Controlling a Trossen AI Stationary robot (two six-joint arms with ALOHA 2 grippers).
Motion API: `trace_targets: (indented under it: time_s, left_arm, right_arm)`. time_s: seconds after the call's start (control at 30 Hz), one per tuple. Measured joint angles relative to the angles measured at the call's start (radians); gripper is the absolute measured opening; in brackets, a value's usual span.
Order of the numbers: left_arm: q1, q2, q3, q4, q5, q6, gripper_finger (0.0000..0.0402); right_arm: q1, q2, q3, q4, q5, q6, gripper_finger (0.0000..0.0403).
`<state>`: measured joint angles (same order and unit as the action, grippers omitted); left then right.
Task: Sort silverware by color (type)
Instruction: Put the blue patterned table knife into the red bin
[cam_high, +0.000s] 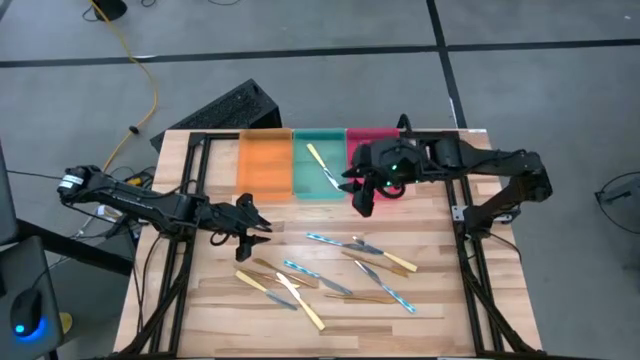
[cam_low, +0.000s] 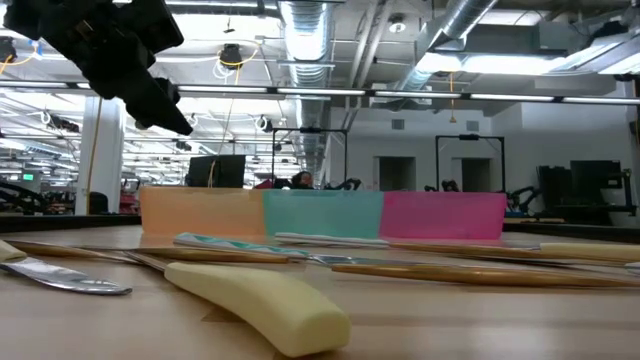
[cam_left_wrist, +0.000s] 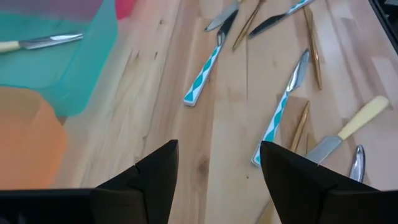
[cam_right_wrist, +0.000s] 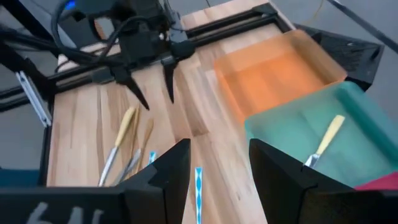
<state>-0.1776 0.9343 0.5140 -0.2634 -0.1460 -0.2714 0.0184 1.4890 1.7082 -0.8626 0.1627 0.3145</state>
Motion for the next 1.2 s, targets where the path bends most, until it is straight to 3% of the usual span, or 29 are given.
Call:
trace_targets:
  time_s: [0.47, 0.7, 0.83, 0.93, 1.07, 1.2]
  left_arm:
    - [0.000, 0.000, -0.001, 0.061, -0.050, -0.016, 0.0208]
    - [0.000, 0.000, -0.001, 0.212, -0.050, 0.049, 0.0208]
    - [0.001, 0.000, -0.002, 0.270, -0.050, 0.088, 0.0208]
    - [0.001, 0.000, -0.002, 0.286, -0.046, 0.099, 0.0208]
    - [0.001, 0.000, -0.002, 0.297, -0.041, 0.100, 0.0208]
    - [0.001, 0.000, -0.002, 0.377, 0.003, 0.136, 0.0208]
  right_arm:
    - [0.058, 0.162, 0.000, -0.026, 0.027, 0.002, 0.0186]
    - [0.173, 0.192, -0.002, -0.180, 0.215, 0.089, 0.0186]
    - [0.279, 0.126, 0.000, -0.175, 0.361, 0.081, 0.0186]
    - [0.355, 0.076, 0.000, -0.175, 0.389, 0.047, 0.0186]
    - [0.461, 0.045, -0.024, -0.066, 0.410, -0.116, 0.0186]
    - [0.514, -0.011, -0.153, 0.162, 0.418, -0.234, 0.0186]
